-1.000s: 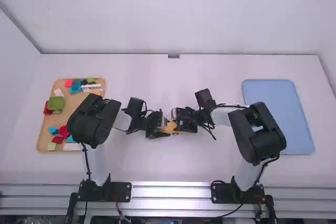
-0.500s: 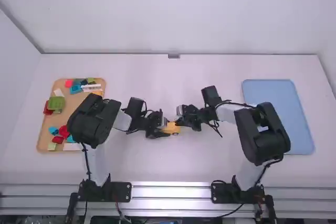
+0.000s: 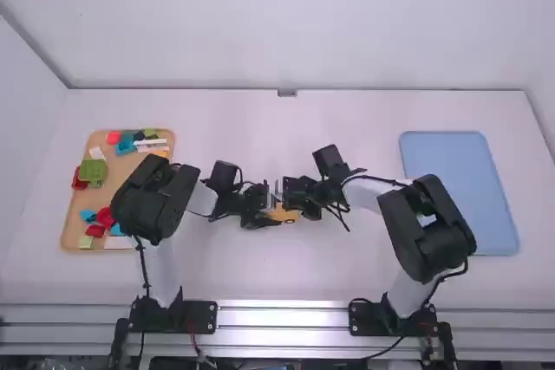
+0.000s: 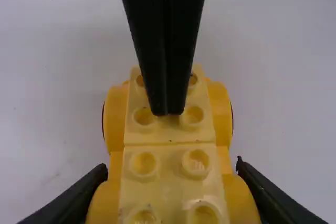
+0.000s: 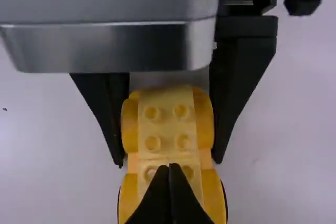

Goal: Assemble lego blocks to make yellow taxi

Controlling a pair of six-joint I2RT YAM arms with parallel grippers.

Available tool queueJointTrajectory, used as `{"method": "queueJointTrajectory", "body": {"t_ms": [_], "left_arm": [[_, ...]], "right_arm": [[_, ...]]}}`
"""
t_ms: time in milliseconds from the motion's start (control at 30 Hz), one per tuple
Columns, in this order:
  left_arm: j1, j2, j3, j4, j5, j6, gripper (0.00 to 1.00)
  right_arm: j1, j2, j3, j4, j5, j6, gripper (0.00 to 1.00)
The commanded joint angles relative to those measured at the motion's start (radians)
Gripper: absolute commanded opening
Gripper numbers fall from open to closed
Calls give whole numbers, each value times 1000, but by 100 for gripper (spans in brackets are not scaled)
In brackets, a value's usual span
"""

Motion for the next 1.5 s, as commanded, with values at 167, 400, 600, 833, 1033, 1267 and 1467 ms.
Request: {"method": "queueJointTrajectory", "body": {"t_ms": [167,400,600,833,1033,1267,1467], "left_arm": [[-5,14,-5,-20,-50,4,45],[-5,14,-6,-16,-53,8,45],[-5,14,-2,-16,-53,7,44],[-5,14,18,-17,-54,8,44],[-5,14,77,-80,-139,8,43],[-12,19,133,-167,-124,76,49],[-13,19,149,-196,-124,38,99]], "right_arm": [[-20,10,-35,-115,100,37,0],[4,9,-77,-36,126,60,0],[3,7,-53,23,49,58,0],[-21,3,53,-29,-54,29,0],[-122,-61,99,-25,-267,-27,17],[-195,-98,113,59,-418,82,56],[-178,-136,113,205,-411,275,98]]}}
